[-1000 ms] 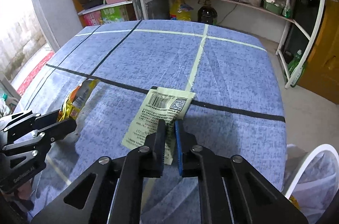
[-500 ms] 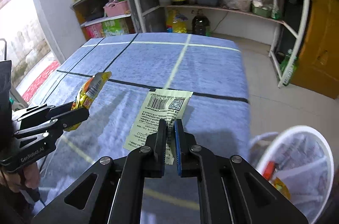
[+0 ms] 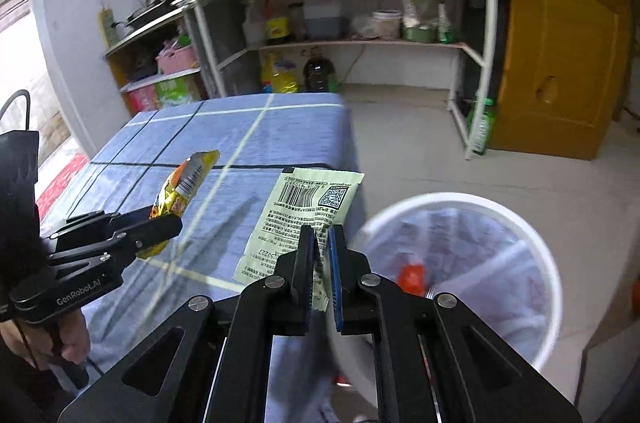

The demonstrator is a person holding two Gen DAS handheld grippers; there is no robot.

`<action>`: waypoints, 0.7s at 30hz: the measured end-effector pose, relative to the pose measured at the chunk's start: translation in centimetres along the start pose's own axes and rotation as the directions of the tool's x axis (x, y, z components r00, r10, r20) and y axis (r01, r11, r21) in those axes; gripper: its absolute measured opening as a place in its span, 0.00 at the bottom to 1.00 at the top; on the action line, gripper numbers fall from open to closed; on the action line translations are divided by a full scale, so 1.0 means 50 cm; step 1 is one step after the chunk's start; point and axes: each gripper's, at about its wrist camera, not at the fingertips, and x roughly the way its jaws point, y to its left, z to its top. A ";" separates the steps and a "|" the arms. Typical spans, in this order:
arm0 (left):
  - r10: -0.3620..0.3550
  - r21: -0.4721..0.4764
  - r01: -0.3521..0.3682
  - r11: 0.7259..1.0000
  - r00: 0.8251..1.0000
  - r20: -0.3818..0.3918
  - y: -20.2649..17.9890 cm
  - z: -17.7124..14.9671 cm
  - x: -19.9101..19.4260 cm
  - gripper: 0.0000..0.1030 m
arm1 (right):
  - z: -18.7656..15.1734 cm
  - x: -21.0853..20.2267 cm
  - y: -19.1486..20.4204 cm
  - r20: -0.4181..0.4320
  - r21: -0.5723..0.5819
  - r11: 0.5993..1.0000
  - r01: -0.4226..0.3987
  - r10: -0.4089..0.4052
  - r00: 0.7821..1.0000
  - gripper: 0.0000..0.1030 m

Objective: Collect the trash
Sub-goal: 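Carry the gold snack bag and paper label over the wastebasket, then open both grippers to drop the bag and label into the wastebasket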

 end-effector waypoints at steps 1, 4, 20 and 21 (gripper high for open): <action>-0.010 0.003 0.010 1.000 1.000 -0.001 -0.016 0.000 0.003 0.23 | -0.006 -0.008 -0.018 0.002 0.015 1.000 0.011 -0.011 1.000 0.07; -0.044 0.013 0.044 0.999 0.999 -0.001 -0.060 0.008 0.018 0.23 | -0.021 -0.028 -0.061 0.006 0.049 0.998 0.036 -0.036 0.999 0.07; -0.139 0.063 0.144 0.988 0.987 -0.080 -0.236 0.004 0.132 0.23 | -0.094 -0.048 -0.232 -0.048 0.175 0.978 0.111 -0.105 0.993 0.07; -0.138 0.066 0.144 0.987 0.987 -0.083 -0.242 0.001 0.136 0.25 | -0.095 -0.046 -0.236 -0.053 0.178 0.978 0.112 -0.104 0.993 0.07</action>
